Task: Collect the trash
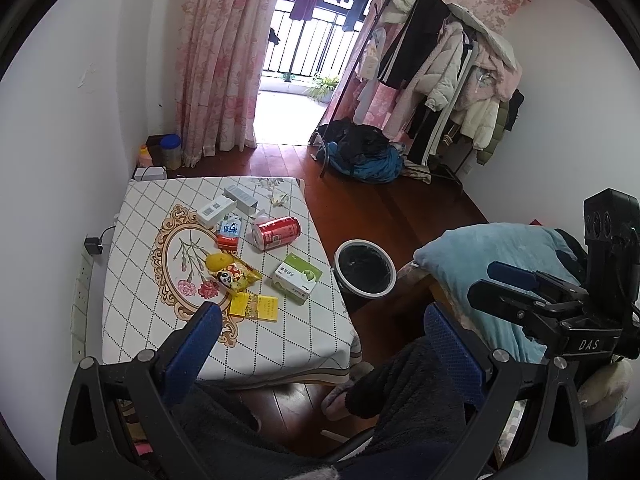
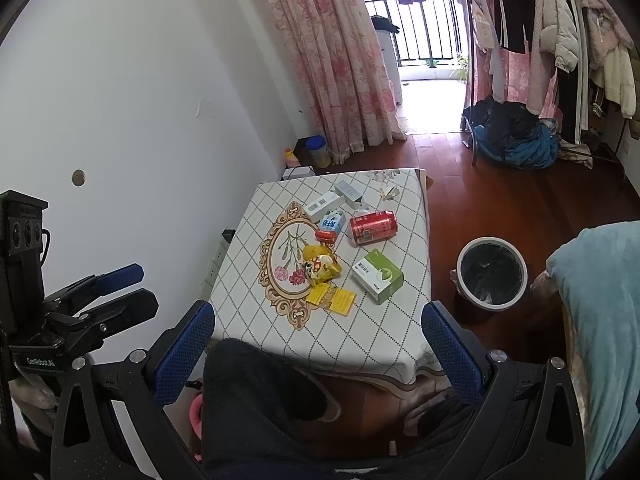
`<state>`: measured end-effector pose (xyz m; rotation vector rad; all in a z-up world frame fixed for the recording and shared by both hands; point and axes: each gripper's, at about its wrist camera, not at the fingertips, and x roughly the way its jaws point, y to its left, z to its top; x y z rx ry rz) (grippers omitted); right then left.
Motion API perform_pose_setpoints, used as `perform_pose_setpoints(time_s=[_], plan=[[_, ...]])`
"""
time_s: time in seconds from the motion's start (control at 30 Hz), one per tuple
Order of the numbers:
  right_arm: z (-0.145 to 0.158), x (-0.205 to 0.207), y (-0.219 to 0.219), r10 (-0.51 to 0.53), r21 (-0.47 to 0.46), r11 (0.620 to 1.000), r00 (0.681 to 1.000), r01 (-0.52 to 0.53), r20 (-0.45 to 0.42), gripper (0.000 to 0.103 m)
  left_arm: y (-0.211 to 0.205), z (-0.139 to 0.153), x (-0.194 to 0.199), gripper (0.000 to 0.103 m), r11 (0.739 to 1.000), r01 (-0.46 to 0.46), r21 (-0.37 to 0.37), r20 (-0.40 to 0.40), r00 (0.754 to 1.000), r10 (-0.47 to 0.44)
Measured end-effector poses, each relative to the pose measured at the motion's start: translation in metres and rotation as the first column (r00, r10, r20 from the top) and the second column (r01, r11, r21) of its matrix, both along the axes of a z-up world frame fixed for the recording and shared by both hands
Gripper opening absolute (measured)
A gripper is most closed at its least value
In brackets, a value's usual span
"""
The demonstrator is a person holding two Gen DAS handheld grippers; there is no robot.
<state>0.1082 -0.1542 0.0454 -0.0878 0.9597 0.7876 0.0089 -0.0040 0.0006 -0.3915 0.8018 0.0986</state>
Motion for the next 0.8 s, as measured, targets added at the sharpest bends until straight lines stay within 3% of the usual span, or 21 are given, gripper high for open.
perform_pose_setpoints(time_s=[0.8], plan=[[0.0032,0.0082,0.0034,0.005,-0.005,1.000,1.000,-0.005,0.007,0.103,-0.0004,0.0050,0.0035,0.103,1.000,-0.003,-0.001,0.000,1.000,0.003]])
